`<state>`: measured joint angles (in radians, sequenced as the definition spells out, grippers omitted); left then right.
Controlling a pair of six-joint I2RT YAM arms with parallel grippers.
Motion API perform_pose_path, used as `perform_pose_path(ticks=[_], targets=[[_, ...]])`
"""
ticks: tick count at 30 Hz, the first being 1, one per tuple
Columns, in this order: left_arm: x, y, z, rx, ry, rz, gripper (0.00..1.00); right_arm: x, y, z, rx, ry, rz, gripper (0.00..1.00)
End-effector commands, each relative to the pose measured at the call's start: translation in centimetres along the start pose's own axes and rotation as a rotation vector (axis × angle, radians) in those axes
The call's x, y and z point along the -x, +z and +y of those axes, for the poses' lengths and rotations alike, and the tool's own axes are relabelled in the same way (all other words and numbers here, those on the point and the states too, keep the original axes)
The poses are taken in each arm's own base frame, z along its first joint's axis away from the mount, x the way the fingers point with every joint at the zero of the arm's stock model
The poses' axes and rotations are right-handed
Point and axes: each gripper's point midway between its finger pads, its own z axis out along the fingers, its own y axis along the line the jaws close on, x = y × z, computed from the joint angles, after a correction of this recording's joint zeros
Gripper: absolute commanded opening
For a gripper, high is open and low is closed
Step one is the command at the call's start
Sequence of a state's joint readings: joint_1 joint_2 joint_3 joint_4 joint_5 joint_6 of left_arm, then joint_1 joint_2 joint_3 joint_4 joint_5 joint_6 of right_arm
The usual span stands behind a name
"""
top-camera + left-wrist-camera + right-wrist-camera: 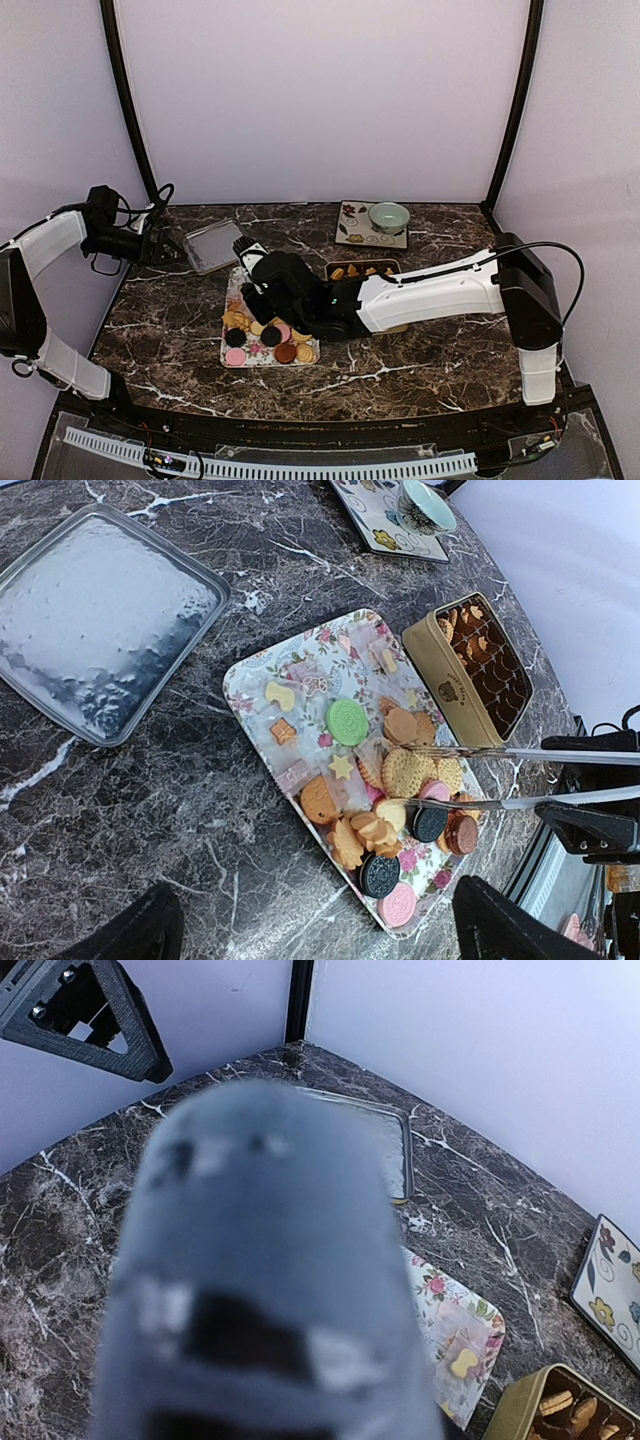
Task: Pack the cookies
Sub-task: Pick up the fake cookies from the plate.
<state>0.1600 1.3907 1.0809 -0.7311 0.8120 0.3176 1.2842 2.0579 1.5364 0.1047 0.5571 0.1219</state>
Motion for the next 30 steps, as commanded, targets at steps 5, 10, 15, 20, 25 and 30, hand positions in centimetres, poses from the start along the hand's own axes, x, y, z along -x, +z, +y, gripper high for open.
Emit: perform_pose_path(ticks=[5, 10, 15, 20, 25, 30], targets=[[0.3, -0.8, -0.9, -0.010, 0.022, -0.020, 0.96, 2.3, -0.9, 0.9, 0.045, 0.074, -0.057, 0.41], [0.3, -0.8, -0.8, -0.010, 0.020, -0.019, 0.96, 3.8, -1.3, 0.1, 0.022, 0.072, -0.085, 0.36], [0.3, -0.7, -0.8, -0.009, 0.019, -0.018, 0.96, 5.7, -2.2, -2.1, 0.007, 0.111, -0.120, 0.35], [0.3, -0.8, -0.8, -0.008, 0.019, -0.018, 0.96, 7.5, -4.1, -6.4, -0.039, 0.167, -0.164, 0.35], [0.2, -0.7, -0.7, -0.011, 0.014, -0.015, 0.96, 7.0, -6.6, -12.0, -0.149, 0.187, -0.160, 0.35], [0.1, -0.6, -0.7, -0.013, 0.014, -0.014, 0.96, 3.2, -9.9, -18.7, -0.284, 0.221, -0.101, 0.35]])
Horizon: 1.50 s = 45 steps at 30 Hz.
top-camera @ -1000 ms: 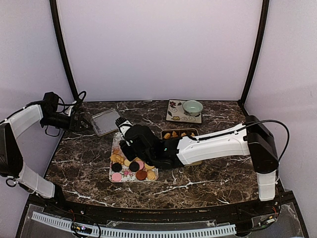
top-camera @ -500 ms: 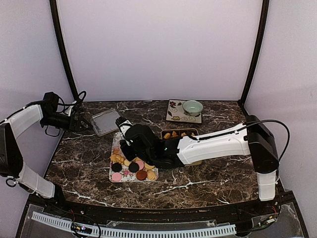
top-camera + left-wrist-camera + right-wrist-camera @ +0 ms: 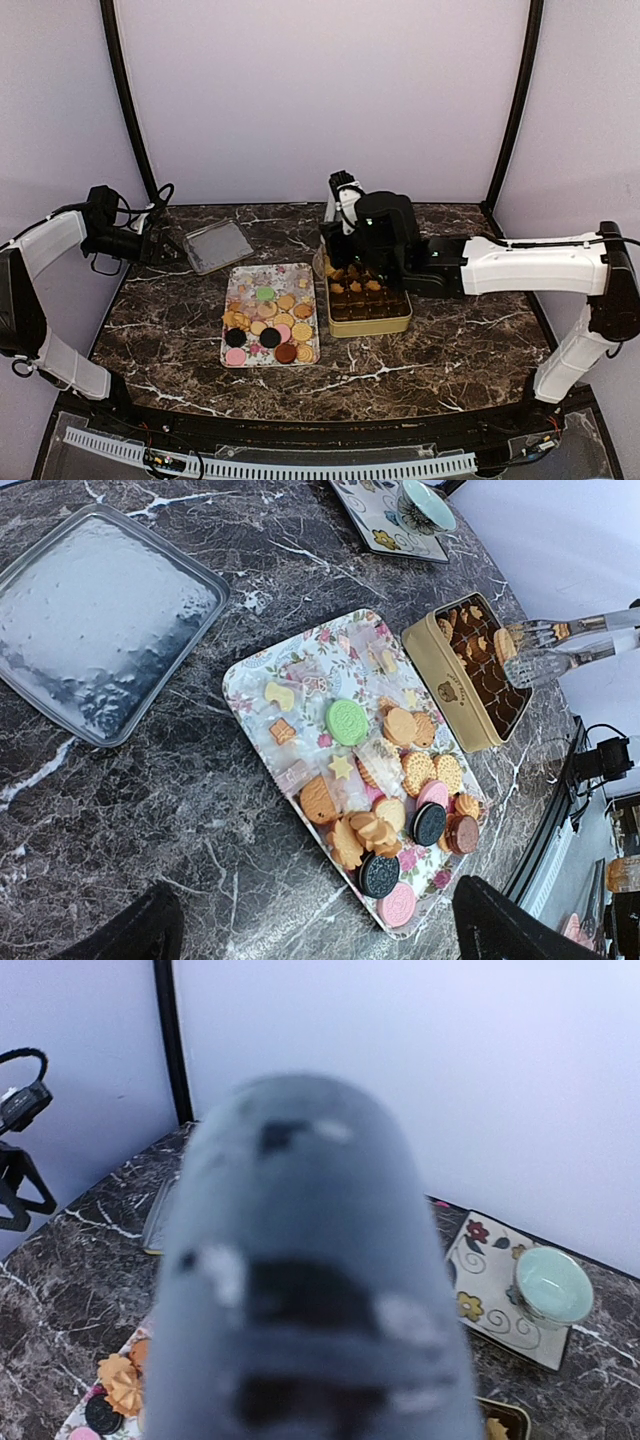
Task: Pack the cookies
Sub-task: Pick up the fake cookies from the plate, then place the fake cookies in the empty pocket of the box.
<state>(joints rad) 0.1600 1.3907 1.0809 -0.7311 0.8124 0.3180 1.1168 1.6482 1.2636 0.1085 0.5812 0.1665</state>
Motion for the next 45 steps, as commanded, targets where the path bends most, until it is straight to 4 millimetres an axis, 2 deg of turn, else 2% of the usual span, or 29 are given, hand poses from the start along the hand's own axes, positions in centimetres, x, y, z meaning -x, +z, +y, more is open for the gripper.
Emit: perform_pose_path(ticks=[1, 6, 10, 15, 21, 24, 34, 45], targets=[[0.1, -0.5, -0.7, -0.015, 0.013, -0.013, 0.96, -1.6, -2.2, -6.7, -0.148, 0.043, 0.017, 0.35], [0.0, -0.4, -0.7, -0.021, 0.009, -0.013, 0.96, -4.3, -3.9, -12.8, -0.277, 0.057, 0.066, 0.35], [0.1, -0.4, -0.7, -0.022, 0.009, -0.016, 0.96, -5.6, -4.1, -15.1, -0.323, 0.065, 0.092, 0.35], [0.0, -0.5, -0.7, -0.017, 0.012, -0.014, 0.96, -6.4, -3.4, -15.6, -0.333, 0.062, 0.110, 0.35], [0.0, -0.5, -0.7, -0.015, 0.011, -0.014, 0.96, -6.2, -2.7, -15.5, -0.329, 0.063, 0.107, 0.36], [0.0, -0.5, -0.7, -0.017, 0.012, -0.013, 0.96, -6.0, -2.7, -15.2, -0.310, 0.067, 0.103, 0.43], [-0.1, -0.4, -0.7, -0.020, 0.010, -0.011, 0.96, -4.3, -3.5, -15.0, -0.275, 0.104, 0.067, 0.48], [0.1, -0.6, -0.9, -0.018, 0.018, -0.017, 0.96, -4.6, -4.3, -16.2, -0.295, 0.178, 0.081, 0.47]])
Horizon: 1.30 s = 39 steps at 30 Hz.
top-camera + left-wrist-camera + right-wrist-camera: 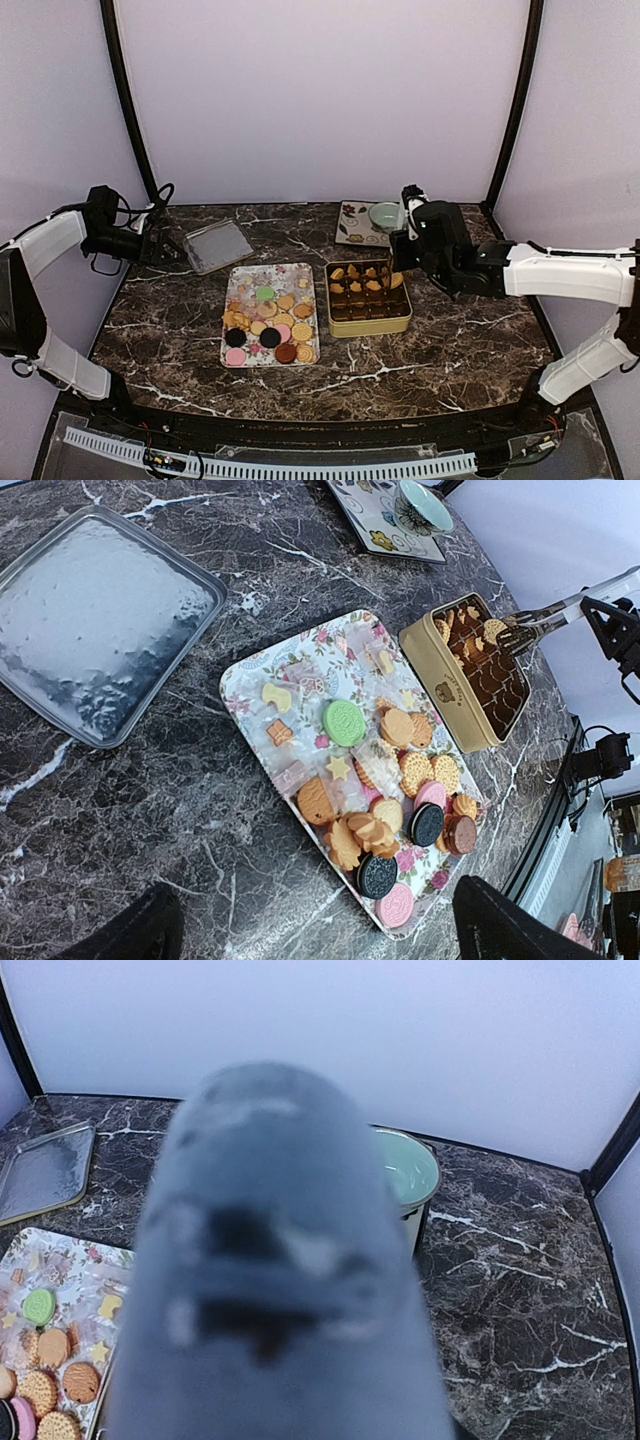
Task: Pack the cookies
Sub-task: Place the fake cookies in the empty pocket of the box.
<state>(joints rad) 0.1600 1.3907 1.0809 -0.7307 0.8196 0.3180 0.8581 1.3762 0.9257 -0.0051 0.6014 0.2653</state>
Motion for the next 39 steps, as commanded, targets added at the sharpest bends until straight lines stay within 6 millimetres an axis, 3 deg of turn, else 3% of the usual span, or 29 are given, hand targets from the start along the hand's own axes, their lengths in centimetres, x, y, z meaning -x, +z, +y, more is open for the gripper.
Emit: perform_pose_path(ticks=[1, 14, 23, 39], targets=[[0.1, -0.6, -0.8, -0.012, 0.017, -0.016, 0.96, 2.6, -1.2, -0.7, 0.014, 0.116, -0.059, 0.47], [0.2, -0.8, -0.9, -0.011, 0.023, -0.018, 0.96, 1.5, -1.2, -0.7, 0.034, 0.191, -0.033, 0.45], [0.4, -0.7, -0.9, -0.018, 0.014, -0.020, 0.96, 2.4, -3.3, -2.3, 0.015, 0.218, -0.074, 0.45], [0.3, -0.8, -1.0, -0.016, 0.020, -0.021, 0.96, 0.2, -1.9, -2.1, 0.002, 0.209, -0.025, 0.44]])
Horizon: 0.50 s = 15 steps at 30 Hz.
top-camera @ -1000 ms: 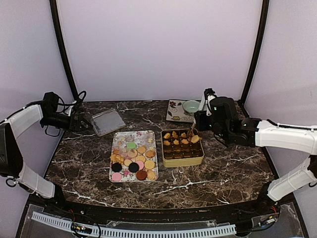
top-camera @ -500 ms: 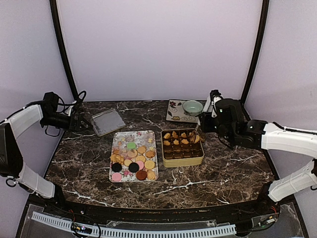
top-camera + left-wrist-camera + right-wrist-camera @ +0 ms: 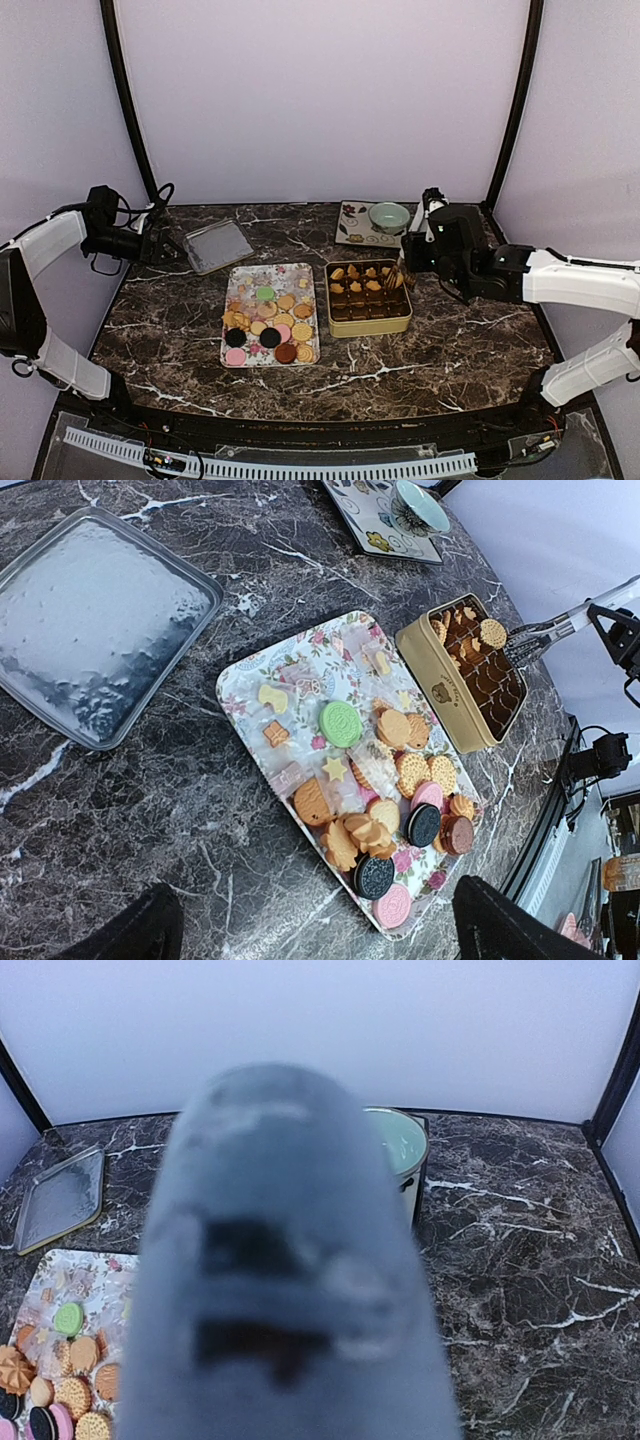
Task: Pack the cookies
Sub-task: Place the fake cookies in the empty pocket of the box.
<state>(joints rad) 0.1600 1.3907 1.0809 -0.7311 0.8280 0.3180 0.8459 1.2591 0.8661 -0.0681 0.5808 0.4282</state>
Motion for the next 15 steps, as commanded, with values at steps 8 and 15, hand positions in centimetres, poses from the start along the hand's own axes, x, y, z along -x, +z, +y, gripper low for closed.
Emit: perform_pose_path(ticks=[8, 15], targets=[[0.3, -0.7, -0.8, -0.010, 0.016, -0.019, 0.96, 1.7, 0.2, 0.7, 0.040, 0.062, -0.062, 0.44], [0.2, -0.7, -0.8, -0.008, 0.018, -0.018, 0.96, 3.2, -0.2, 1.2, 0.065, 0.061, -0.098, 0.44]])
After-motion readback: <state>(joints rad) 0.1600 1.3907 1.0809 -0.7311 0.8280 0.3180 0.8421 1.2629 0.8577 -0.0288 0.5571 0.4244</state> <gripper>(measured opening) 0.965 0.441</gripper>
